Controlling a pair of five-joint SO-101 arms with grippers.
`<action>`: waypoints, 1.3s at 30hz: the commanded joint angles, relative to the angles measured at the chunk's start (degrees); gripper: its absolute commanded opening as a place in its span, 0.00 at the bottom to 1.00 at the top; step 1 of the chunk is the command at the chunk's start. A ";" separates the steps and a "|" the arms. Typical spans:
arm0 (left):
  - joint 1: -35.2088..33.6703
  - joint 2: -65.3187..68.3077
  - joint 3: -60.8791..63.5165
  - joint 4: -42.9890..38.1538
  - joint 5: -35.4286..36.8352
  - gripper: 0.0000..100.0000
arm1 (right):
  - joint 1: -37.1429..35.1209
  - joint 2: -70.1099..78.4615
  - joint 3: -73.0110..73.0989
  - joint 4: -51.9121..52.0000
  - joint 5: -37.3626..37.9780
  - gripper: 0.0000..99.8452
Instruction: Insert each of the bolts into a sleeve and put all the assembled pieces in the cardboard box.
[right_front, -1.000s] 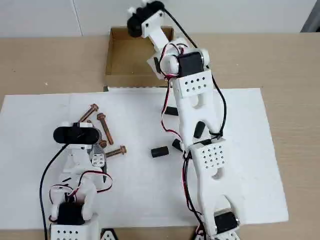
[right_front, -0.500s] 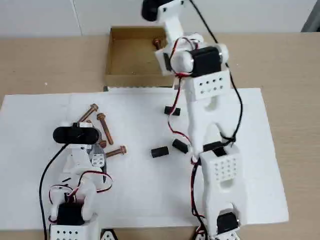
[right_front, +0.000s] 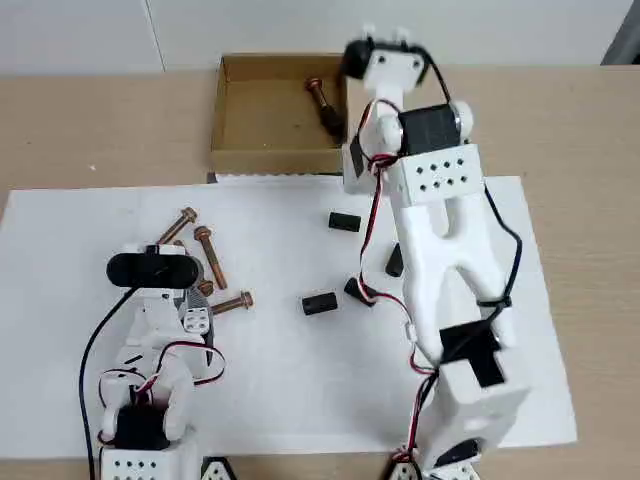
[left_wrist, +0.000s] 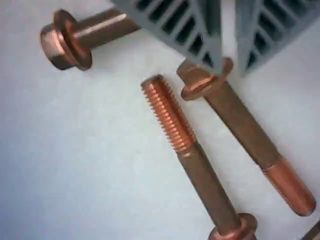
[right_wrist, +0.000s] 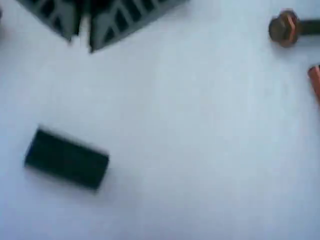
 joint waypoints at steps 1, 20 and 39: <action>0.09 -0.53 -0.31 -0.18 -0.44 0.01 | 0.57 -4.62 6.42 0.31 -4.66 0.00; 0.09 -0.53 -0.31 -0.18 -0.44 0.01 | 3.65 -4.62 25.41 -6.55 -6.24 0.21; 0.09 -0.53 -0.31 -0.18 -0.44 0.01 | 5.67 -2.77 37.71 -23.43 -5.98 0.21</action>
